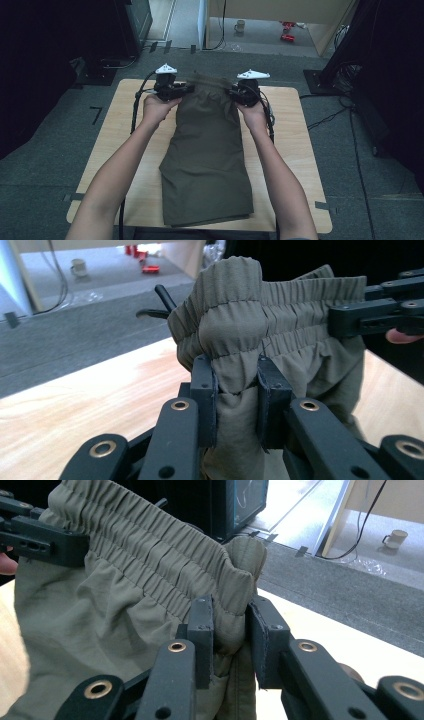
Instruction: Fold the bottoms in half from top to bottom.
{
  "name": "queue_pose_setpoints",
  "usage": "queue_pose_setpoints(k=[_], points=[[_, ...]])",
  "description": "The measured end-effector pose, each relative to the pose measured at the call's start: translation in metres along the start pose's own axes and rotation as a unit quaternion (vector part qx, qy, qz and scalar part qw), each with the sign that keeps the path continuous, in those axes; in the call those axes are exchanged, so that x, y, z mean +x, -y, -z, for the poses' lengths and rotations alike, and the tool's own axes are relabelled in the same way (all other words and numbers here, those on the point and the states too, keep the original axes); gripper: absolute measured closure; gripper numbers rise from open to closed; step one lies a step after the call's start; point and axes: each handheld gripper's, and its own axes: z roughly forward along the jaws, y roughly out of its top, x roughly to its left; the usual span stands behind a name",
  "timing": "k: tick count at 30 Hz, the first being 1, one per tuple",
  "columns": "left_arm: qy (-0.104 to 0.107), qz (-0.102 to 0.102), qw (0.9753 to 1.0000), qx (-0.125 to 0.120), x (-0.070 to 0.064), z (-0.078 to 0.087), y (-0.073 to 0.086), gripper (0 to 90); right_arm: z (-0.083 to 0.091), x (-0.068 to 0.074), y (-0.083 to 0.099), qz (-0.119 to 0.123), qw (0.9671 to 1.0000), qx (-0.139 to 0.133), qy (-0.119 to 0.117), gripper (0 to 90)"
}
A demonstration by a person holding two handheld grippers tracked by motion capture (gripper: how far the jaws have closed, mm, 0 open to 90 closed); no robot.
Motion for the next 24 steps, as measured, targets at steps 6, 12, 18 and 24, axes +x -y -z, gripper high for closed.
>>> queue_pose_setpoints(k=[6, 12, 18, 24], points=[[0.003, -0.024, 0.9997, -0.002, -0.02, 0.015, 0.014, 75.3, 0.019, 0.011, 0.016, 0.008, 0.9999, -0.01, -0.01, 73.4], [0.009, -0.041, 0.9991, -0.007, -0.039, 0.031, 0.025, 75.3, 0.037, 0.019, 0.03, 0.013, 0.9995, -0.018, -0.023, 73.2], [0.014, -0.047, 0.9988, -0.003, -0.05, 0.041, 0.037, 75.1, 0.052, 0.029, 0.041, 0.025, 0.999, -0.021, -0.029, 72.8], [0.015, -0.056, 0.9983, 0.005, -0.062, 0.05, 0.049, 75.0, 0.063, 0.038, 0.055, 0.027, 0.9988, -0.022, -0.035, 72.4]])
